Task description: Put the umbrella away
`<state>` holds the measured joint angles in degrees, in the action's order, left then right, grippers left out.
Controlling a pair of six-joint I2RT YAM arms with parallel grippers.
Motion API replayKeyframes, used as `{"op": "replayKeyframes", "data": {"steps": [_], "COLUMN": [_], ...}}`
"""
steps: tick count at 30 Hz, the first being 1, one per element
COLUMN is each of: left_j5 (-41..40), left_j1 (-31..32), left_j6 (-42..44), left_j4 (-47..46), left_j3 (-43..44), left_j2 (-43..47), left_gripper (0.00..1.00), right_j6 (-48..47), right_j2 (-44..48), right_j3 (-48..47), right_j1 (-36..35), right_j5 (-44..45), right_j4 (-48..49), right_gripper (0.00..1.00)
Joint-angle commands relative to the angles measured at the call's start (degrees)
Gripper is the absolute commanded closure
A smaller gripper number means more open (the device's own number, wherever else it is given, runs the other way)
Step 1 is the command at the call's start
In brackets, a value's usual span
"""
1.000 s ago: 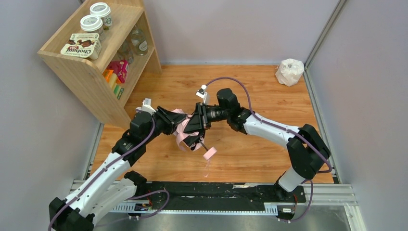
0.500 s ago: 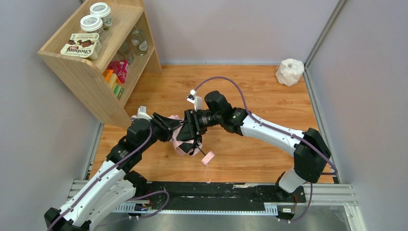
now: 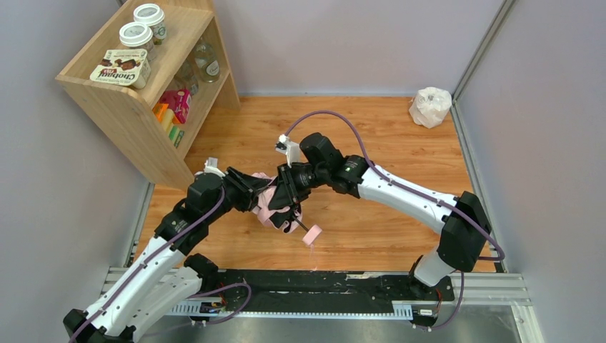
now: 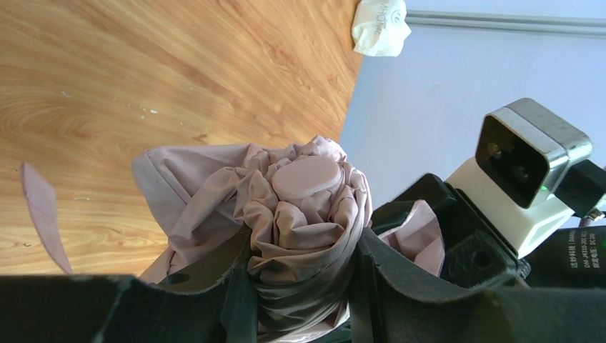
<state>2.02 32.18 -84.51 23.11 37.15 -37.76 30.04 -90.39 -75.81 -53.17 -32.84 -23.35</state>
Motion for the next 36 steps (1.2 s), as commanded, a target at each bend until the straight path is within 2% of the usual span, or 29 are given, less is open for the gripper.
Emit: {"op": "replayKeyframes", "data": {"steps": [1,2,3,4,5,6,7,10,14,16,21,27,30,31,33,34,36], "left_j5": [-0.62,-1.05,-1.32,-1.84,-1.85,-1.85,-1.85,-1.67,-1.23,-0.97,0.79,4.74,6.93,7.73,9.4,9.84,9.5], "left_j1": [-0.02,0.07,-0.02,-0.02,-0.02,-0.02,-0.02,-0.02,-0.02,-0.02,-0.02,-0.02,-0.02,0.07,-0.02,-0.02,-0.02], "left_j6": [-2.69,-1.72,0.46,2.31,3.03,4.08,4.09,3.74,3.91,3.48,5.23,9.7,12.96,14.45,14.64,14.81,14.02], "left_j4": [2.91,2.64,2.64,2.64,2.81,3.16,3.6,2.46,3.08,-0.24,-7.29,-15.02,-20.98,-27.27,-33.18,-36.44,-41.38], "left_j3": [1.88,1.79,1.7,1.61,1.09,0.74,-0.14,-3.04,-4.19,-5.15,-4.54,-3.4,-3.57,-4.7,-6.81,-7.69,-9.98], "left_j2": [-0.04,0.83,1.37,2.59,3.38,4.87,5.5,8.92,10.51,10.43,4.82,-2.05,-4.25,-4.78,-5.57,-5.75,-4.96], "left_gripper": [1.0,1.0,0.95,0.72,0.6,0.34,0.3,0.3,0.29,0.29,0.28,0.27,0.27,0.27,0.36,0.47,0.61], "right_j6": [2.19,4.3,6.41,8.43,10.63,13.26,15.64,20.66,20.76,21.55,22.34,13.82,14.43,14.87,17.4,17.77,16.46], "right_j2": [2.32,2.76,3.81,4.6,5.22,6.09,6.89,8.03,8.74,8.74,7.51,5.05,4.26,4.43,4.26,3.91,3.82], "right_j3": [-1.46,0.03,1.7,2.76,4.08,5.31,6.63,8.13,8.05,8.14,8.31,4.71,5.32,5.41,5.93,5.85,4.71], "right_j1": [-0.36,0.16,0.69,1.22,1.92,2.88,3.59,5.26,5.79,5.71,5.36,5.53,5.27,5.27,5.27,5.27,5.44], "right_j5": [-8.7,-9.95,-10.83,-12.23,-13.64,-14.7,-16.01,-18.57,-19.8,-20.77,-24.72,-27.72,-30.35,-30.79,-32.8,-33.51,-34.13], "right_j4": [9.88,13.13,15.33,18.23,21.13,22.81,27.79,32.75,31.88,32.14,32.94,19.41,20.97,21.42,26.05,26.51,23.98], "right_gripper": [1.0,1.0,1.0,1.0,1.0,1.0,1.0,1.0,1.0,1.0,1.0,1.0,1.0,1.0,1.0,1.0,1.0]}}
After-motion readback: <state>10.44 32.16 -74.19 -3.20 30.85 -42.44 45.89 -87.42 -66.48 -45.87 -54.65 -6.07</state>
